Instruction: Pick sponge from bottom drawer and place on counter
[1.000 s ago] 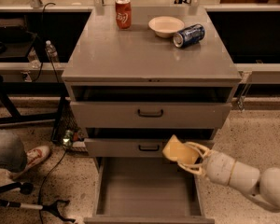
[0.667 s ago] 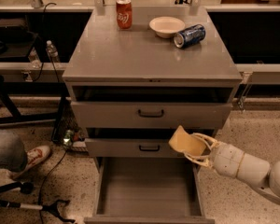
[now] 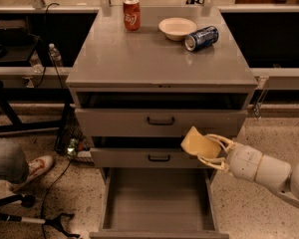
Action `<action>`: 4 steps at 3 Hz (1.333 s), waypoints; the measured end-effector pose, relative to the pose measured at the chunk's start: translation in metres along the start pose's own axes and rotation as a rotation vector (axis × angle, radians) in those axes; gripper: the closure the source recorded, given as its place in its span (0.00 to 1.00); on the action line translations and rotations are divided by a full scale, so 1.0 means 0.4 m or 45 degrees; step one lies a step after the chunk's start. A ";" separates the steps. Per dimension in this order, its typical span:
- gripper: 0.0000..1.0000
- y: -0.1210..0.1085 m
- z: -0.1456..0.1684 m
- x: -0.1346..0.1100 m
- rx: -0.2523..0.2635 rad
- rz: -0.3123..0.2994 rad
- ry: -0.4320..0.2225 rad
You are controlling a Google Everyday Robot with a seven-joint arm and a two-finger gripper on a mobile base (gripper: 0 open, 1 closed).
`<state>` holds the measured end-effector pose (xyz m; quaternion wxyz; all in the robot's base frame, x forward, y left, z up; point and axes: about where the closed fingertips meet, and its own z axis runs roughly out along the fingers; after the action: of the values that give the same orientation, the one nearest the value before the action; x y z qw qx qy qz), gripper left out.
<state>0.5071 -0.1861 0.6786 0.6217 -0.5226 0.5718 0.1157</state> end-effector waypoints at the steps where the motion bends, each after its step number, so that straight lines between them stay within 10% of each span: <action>1: 1.00 -0.088 0.001 -0.075 -0.018 -0.057 -0.020; 4: 1.00 -0.330 0.071 -0.277 -0.171 -0.264 0.128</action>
Offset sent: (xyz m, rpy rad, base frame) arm 0.0483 -0.0144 0.1478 -0.1323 -0.1219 0.0666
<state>0.5863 -0.1700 0.8336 0.5646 -0.6244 0.5362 0.0624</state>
